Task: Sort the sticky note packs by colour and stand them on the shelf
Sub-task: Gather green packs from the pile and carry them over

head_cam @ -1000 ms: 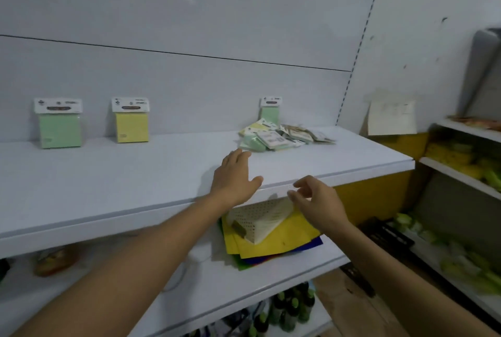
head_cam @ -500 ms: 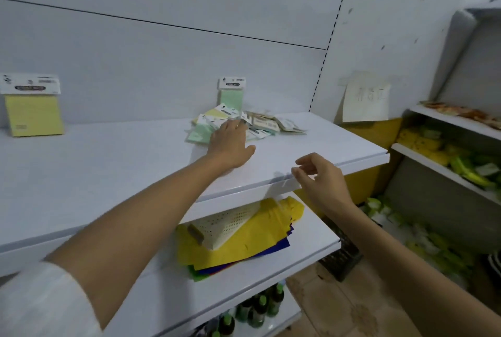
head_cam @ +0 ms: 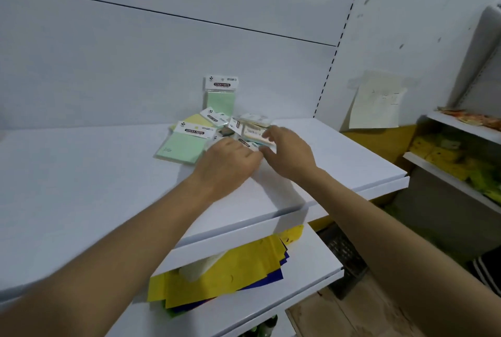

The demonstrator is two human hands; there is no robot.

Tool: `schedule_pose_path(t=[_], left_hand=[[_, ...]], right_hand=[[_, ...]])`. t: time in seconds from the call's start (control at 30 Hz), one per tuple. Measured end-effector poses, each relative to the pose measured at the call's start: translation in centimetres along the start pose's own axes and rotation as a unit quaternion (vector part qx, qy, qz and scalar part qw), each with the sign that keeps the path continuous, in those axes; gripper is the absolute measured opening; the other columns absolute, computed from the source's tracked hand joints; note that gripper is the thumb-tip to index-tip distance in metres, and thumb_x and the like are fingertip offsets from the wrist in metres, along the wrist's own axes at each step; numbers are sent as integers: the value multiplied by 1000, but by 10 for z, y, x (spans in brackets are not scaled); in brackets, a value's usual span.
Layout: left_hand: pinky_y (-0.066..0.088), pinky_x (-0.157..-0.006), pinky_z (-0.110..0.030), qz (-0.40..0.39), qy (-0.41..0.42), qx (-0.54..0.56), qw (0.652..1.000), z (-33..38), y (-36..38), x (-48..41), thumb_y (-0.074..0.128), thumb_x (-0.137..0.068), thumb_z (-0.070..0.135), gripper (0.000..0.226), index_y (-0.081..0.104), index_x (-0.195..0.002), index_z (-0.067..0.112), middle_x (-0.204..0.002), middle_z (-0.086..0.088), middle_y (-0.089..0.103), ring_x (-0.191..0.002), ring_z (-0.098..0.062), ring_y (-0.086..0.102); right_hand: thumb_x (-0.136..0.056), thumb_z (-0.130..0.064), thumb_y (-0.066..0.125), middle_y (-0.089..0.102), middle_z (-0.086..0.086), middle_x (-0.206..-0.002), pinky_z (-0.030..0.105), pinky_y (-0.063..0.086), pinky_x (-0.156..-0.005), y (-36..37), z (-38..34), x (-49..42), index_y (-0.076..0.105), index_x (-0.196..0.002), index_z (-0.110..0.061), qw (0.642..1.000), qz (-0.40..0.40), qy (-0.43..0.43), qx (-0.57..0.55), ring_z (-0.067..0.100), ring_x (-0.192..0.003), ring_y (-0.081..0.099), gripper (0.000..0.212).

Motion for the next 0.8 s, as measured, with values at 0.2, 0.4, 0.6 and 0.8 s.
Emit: schedule_pose_path(t=[0.2,0.4,0.6,0.8], left_hand=[[45,-54,-28,74,1,-21,997,1,-6,-2,62,-80,5,28,67,-105,18,-74,2,69,-63,-19,63],[48,-54,-29,90,-9,-50,995,6,-14,-5,57,-88,4,28,58,-112,18,-83,0,70,-68,-19,65],[51,-64,-31,9,114,-62,991,15,-11,-14,61,-88,6,21,59,-106,17,-95,-6,72,-75,-22,66],[52,-70,-31,-68,137,-107,982,21,-11,-21,64,-85,8,10,69,-88,16,-96,-7,73,-77,-24,67]], right_hand=[[-87,-44,55,57,7,-124,37,44,-84,21,9,-56,47,-124,-17,995,-94,-15,24,28,-111,54,46],[-84,-51,51,51,11,-135,40,36,-97,45,27,-77,50,-128,-12,989,-71,-104,74,33,-122,43,59],[-84,-41,43,61,10,-120,41,34,-90,63,35,-65,56,-119,-11,983,15,-180,34,33,-112,47,48],[-85,-32,50,60,12,-119,40,34,-89,63,34,-67,56,-118,-10,973,23,-228,-24,33,-112,48,41]])
Point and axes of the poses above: each hand's wrist, its own x-axis away from the middle knuckle, its own y-axis out of the palm, z = x × y, the point moved 1 cm from there along -x, towards the middle knuckle
